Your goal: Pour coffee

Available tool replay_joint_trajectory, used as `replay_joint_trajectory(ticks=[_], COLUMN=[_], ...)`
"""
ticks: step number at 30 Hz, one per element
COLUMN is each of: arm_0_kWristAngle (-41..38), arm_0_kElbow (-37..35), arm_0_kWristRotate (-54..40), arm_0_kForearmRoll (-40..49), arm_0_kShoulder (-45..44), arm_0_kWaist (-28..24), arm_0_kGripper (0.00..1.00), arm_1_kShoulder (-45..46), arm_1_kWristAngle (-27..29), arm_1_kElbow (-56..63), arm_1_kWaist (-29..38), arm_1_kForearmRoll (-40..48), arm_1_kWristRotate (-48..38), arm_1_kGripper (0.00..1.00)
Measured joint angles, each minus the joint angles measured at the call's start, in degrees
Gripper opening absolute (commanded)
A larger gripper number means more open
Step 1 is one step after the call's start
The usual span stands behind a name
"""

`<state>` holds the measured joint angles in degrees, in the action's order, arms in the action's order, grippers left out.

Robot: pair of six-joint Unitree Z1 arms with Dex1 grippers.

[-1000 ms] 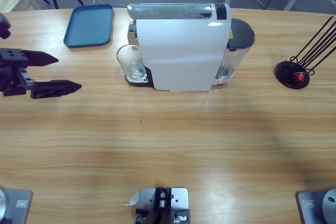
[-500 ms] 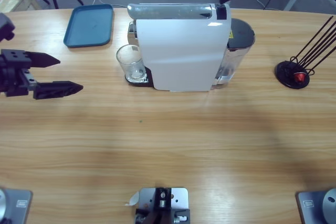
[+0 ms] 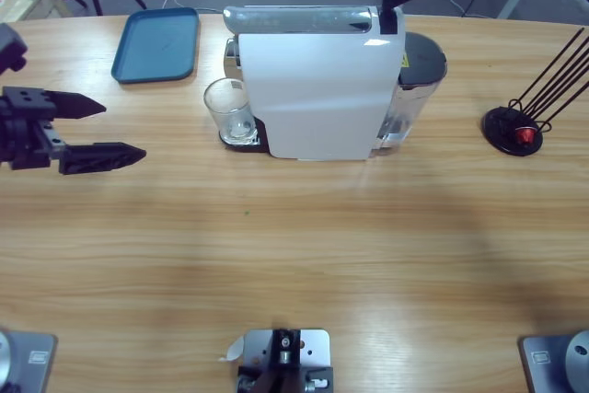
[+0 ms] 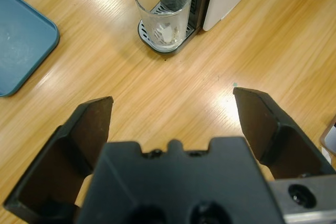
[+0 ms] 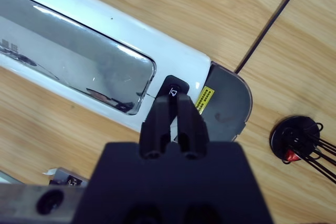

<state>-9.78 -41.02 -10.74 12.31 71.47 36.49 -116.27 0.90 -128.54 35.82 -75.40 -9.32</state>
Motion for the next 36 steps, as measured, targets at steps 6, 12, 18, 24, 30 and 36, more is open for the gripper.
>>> replay_joint_trajectory(ticks=[6, 12, 18, 24, 30, 36], arm_0_kWristAngle=[0.0, 0.0, 0.0, 0.0, 0.0, 0.0], arm_0_kElbow=[0.0, 0.0, 0.0, 0.0, 0.0, 0.0], arm_0_kWristRotate=[0.0, 0.0, 0.0, 0.0, 0.0, 0.0], arm_0_kForearmRoll=[0.0, 0.0, -0.02, -0.03, -0.03, -0.03], arm_0_kShoulder=[0.0, 0.0, 0.47, 0.51, 0.51, 0.51], arm_0_kWaist=[0.0, 0.0, 0.0, 0.0, 0.0, 0.0], arm_0_kGripper=[1.0, 1.0, 1.0, 1.0, 1.0, 1.0], arm_1_kShoulder=[0.0, -0.01, -0.04, 1.81, 1.87, 0.71], arm_1_kWristAngle=[0.0, 0.12, 1.39, 3.98, 4.28, 4.36], arm_1_kElbow=[0.58, 0.58, -1.58, -7.04, -6.19, -5.82], arm_1_kWaist=[0.03, 0.04, 0.07, 1.58, 1.69, 1.7], arm_1_kForearmRoll=[-0.06, -0.14, -0.51, -2.01, -2.22, -2.26], arm_1_kWristRotate=[0.0, 0.0, 1.45, 1.61, 1.61, 1.61], arm_1_kGripper=[0.0, 0.0, 0.0, 0.0, 0.0, 0.3])
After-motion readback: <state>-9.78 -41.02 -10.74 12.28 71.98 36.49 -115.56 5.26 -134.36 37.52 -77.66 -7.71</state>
